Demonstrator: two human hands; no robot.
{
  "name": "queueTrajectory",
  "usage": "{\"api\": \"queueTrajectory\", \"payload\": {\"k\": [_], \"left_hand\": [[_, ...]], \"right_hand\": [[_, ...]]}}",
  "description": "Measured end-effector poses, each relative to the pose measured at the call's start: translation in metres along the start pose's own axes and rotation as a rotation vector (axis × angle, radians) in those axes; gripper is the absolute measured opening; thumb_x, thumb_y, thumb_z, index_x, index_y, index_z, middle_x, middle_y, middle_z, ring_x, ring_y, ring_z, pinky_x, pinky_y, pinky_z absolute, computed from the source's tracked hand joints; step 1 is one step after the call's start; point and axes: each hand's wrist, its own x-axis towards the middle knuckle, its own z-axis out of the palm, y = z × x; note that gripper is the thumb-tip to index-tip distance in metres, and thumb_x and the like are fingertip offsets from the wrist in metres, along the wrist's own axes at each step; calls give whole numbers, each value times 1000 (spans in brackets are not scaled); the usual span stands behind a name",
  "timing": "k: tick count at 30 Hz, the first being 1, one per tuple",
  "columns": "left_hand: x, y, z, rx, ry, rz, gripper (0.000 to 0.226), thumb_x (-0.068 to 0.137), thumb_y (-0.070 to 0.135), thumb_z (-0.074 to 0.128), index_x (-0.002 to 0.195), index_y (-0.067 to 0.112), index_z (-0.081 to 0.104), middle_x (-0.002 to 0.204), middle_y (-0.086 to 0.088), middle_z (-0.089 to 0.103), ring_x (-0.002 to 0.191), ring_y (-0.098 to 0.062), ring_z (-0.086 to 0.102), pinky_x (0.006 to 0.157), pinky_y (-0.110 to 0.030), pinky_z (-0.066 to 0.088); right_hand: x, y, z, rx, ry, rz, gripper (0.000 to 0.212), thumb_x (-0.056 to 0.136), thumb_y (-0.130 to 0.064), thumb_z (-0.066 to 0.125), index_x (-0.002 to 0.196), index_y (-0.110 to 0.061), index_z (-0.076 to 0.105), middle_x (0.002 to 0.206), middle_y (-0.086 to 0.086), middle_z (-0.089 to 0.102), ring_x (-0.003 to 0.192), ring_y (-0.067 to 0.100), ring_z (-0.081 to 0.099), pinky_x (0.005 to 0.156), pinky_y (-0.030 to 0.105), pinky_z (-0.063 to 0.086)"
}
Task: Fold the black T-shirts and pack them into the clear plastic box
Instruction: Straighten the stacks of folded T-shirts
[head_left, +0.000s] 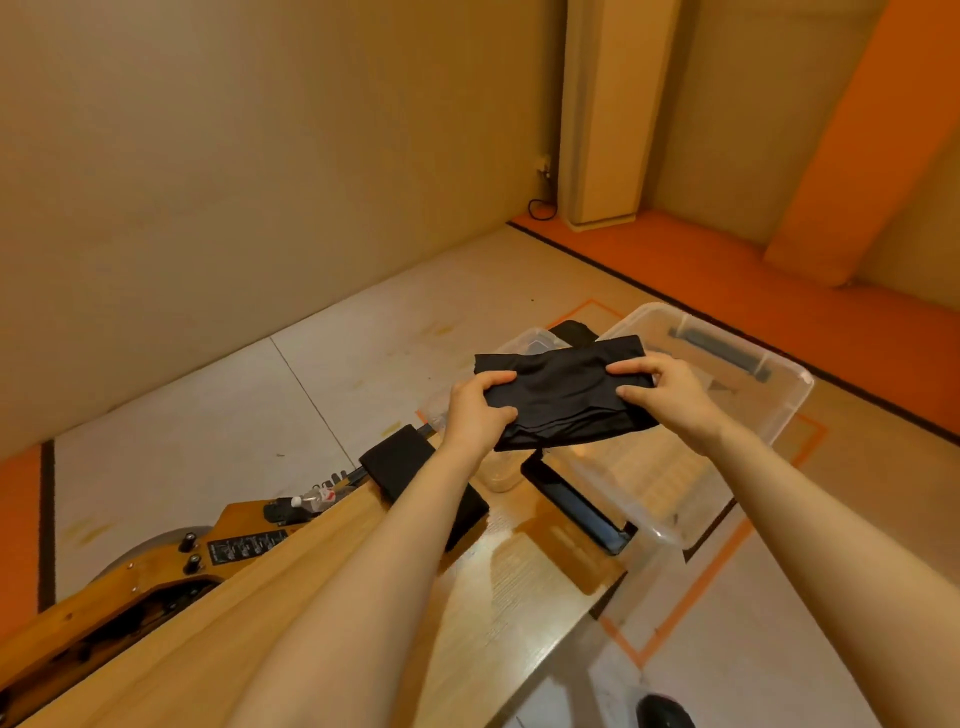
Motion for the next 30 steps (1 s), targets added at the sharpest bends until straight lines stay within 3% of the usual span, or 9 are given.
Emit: {"api": "queueTrajectory", "payload": {"k": [3,8,10,14,18,22,30], "left_hand": [[10,11,45,-24,37,-33,50,81,-1,68,121,29,63,127,-4,51,109,-21,57,94,-38,53],[10,19,114,-54,128,-142,49,82,-2,68,125,21,61,125,-2,55,115,-20,54,98,-35,50],[12,19,134,-32,173,-193,50,81,-2,68,125,20,61,125,-3,55,115,-21,54,99,-36,49],[22,14,163,121,282,-301,49,80,2,67,123,25,62,129,-9,48,111,-27,56,98,-33,49],[31,8,179,146,335,-406,46,87,-1,58,126,22,59,130,-9,40,112,-29,53,95,-24,42],[38,-10,194,8,371,-496,46,85,-7,58,122,21,62,134,-9,48,118,-26,51,94,-24,42],[48,-40,214,-142,476,-587,50,83,-14,50,119,19,63,130,-7,52,113,-24,53,91,-24,45]], "right_hand": [[29,29,-43,-2,-62,24,26,90,-5,67,106,-25,72,127,3,55,113,21,57,97,44,52],[69,66,-92,32,-271,109,28,91,-1,64,108,-21,70,122,5,58,104,22,63,92,43,55],[84,79,-98,-4,-332,113,29,90,-2,65,107,-25,71,121,6,59,103,20,63,89,39,57],[109,96,-88,-83,-402,72,31,90,1,63,116,-15,69,123,4,58,107,16,57,76,15,48],[123,111,-76,-125,-460,90,29,90,2,63,113,-15,69,123,5,58,111,18,54,86,21,45],[136,124,-71,-175,-507,122,29,91,2,61,115,-11,69,118,2,54,109,16,51,68,8,40],[155,154,-58,-158,-566,193,30,88,6,63,107,-16,70,123,8,57,110,23,56,87,27,49]]}}
